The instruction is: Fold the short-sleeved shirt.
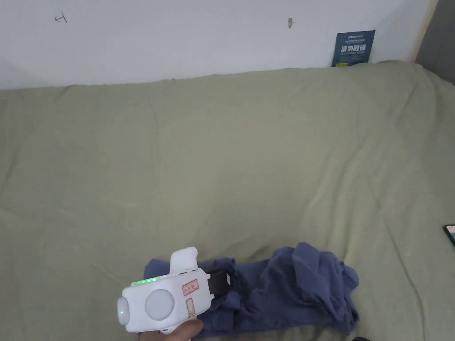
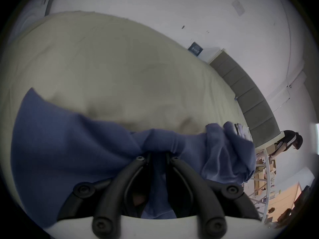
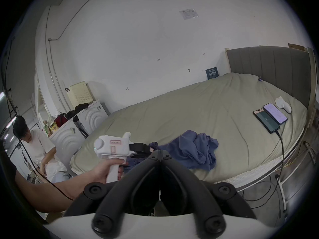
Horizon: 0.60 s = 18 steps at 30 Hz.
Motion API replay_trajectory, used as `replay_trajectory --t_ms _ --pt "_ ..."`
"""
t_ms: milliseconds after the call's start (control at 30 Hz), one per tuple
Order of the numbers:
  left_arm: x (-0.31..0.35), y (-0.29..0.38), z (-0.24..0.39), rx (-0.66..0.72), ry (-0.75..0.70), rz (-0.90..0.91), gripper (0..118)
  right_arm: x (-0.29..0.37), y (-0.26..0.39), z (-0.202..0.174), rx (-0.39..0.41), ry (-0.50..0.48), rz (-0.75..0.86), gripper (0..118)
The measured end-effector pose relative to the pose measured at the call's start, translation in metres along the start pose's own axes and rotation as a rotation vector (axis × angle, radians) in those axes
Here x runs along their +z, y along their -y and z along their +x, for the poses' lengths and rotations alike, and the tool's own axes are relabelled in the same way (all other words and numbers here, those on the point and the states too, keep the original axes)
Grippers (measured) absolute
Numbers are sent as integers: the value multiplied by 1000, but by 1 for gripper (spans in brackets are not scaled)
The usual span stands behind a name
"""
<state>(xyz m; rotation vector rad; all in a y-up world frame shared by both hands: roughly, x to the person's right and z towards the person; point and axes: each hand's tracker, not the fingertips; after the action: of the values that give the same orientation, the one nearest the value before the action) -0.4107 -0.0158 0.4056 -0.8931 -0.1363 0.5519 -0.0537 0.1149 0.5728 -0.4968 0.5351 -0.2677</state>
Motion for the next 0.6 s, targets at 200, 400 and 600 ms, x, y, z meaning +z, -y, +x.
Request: replay_trajectory --t_ms 200,400,600 --pt "102 -9 -23 -97 -58 111 18 -18 0 -9 21 -56 -26 0" --pt "124 -13 -51 -73 44 63 39 -27 3 -33 105 -131 -50 0" --pt "155 -25 -129 194 251 97 118 -29 10 -45 120 -143 -75 0"
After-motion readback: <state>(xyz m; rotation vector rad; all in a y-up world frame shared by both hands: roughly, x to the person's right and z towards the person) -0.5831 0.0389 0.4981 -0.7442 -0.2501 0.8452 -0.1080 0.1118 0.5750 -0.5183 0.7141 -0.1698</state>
